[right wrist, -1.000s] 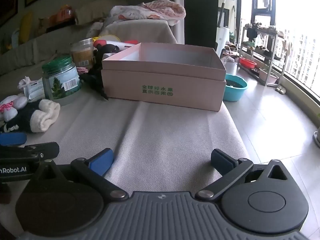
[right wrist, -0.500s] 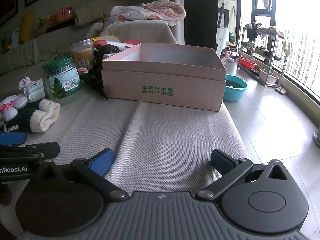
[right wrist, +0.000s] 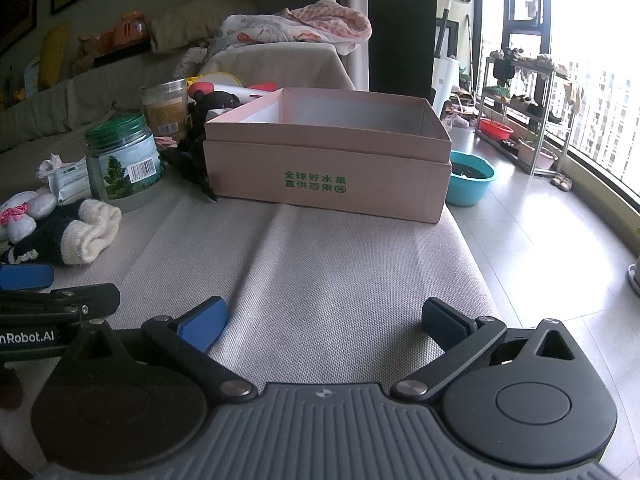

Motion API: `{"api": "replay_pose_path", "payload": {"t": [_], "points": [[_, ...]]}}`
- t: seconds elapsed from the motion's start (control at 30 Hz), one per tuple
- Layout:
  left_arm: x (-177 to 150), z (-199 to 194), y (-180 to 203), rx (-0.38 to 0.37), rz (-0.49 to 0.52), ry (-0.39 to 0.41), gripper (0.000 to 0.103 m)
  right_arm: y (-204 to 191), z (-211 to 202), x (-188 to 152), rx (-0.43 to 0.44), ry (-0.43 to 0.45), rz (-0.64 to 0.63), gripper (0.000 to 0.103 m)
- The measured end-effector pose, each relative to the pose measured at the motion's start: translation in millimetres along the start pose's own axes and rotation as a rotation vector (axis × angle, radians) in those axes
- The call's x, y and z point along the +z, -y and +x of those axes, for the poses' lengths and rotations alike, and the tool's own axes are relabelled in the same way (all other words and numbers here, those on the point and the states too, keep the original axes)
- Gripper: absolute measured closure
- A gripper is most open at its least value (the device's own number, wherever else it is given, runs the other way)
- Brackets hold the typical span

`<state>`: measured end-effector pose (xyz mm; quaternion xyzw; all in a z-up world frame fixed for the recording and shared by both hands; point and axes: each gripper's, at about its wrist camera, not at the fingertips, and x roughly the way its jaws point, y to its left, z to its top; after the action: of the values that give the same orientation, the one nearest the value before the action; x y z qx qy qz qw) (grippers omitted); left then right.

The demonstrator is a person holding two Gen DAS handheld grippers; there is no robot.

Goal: Organize soft objects

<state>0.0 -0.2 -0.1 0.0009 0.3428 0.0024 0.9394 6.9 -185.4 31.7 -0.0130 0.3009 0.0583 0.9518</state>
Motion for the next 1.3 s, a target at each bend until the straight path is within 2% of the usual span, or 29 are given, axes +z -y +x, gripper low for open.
{"api": "replay_pose_path", "payload": {"t": [1.3], "points": [[0.0, 0.0, 0.0, 0.001, 0.001, 0.001, 0.018, -0.8, 1.1, 1.4, 0.000, 0.010, 0.000, 0.000]]}}
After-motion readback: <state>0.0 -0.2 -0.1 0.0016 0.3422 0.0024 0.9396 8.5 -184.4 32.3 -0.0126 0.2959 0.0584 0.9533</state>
